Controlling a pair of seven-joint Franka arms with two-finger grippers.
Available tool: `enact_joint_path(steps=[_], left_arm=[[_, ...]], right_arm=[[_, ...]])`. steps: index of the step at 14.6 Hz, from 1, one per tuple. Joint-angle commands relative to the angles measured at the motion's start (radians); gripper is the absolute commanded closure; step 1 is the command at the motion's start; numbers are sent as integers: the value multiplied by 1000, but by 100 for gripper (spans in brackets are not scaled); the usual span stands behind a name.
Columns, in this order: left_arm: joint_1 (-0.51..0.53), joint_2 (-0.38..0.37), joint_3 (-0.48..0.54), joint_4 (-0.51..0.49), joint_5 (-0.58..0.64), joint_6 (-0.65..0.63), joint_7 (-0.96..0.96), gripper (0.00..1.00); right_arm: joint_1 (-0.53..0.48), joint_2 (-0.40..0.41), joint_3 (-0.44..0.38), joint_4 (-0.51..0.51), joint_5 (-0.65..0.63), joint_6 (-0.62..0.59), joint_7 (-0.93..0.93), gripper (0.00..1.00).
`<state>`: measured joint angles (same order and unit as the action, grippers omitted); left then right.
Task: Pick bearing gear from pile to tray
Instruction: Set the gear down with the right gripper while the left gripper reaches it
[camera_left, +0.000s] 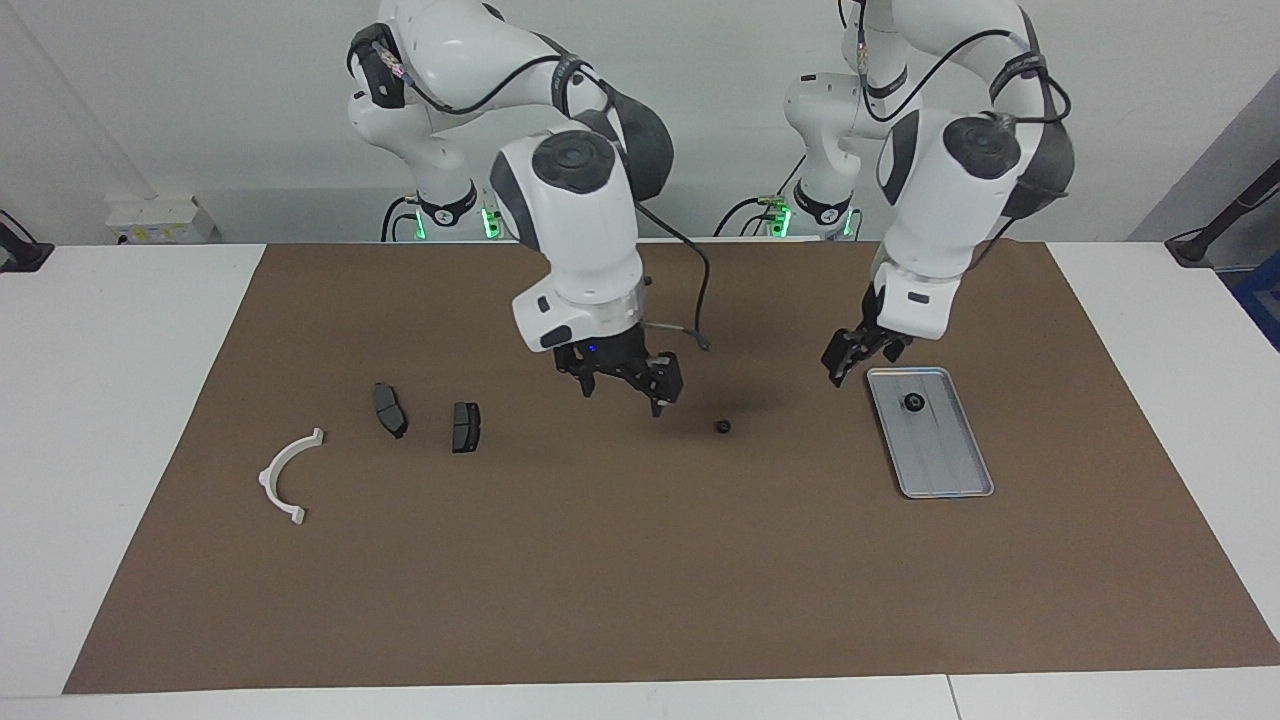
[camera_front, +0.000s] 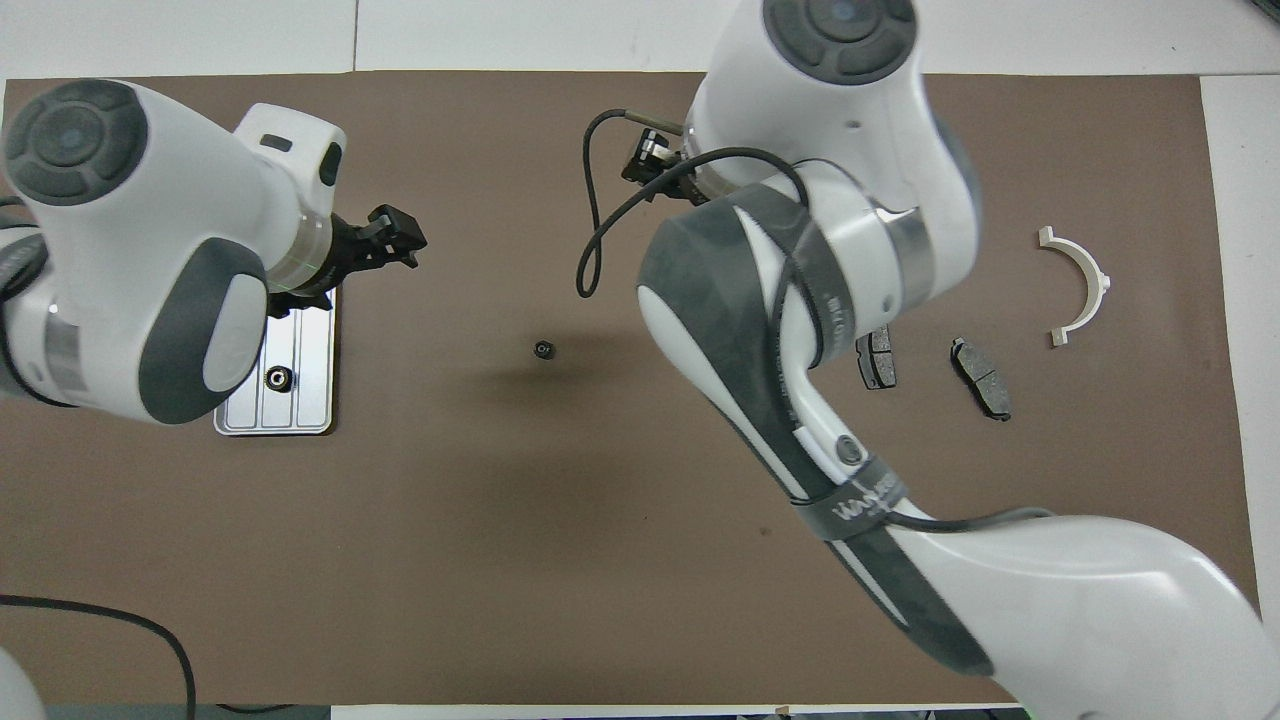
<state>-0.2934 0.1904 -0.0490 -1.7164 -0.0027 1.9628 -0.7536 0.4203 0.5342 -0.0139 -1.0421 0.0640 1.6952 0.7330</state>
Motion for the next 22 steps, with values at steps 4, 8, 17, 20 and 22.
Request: enact_joint_path(steps=[4, 8, 17, 20, 22], left_arm=[[-182, 201, 20, -8, 108, 166, -317, 0], [-191, 173, 18, -152, 109, 281, -320, 0], [-196, 176, 14, -212, 92, 389, -359, 3], [-204, 185, 14, -213, 92, 409, -374, 6], [-208, 185, 14, -218, 92, 409, -377, 16]], right_arm=[[-214, -226, 2, -160, -9, -112, -528, 0], [-291, -357, -18, -278, -24, -124, -656, 0], [-314, -549, -31, -498, -30, -120, -664, 0], [-314, -551, -31, -503, -32, -123, -664, 0], [-314, -551, -31, -503, -32, -123, -664, 0]])
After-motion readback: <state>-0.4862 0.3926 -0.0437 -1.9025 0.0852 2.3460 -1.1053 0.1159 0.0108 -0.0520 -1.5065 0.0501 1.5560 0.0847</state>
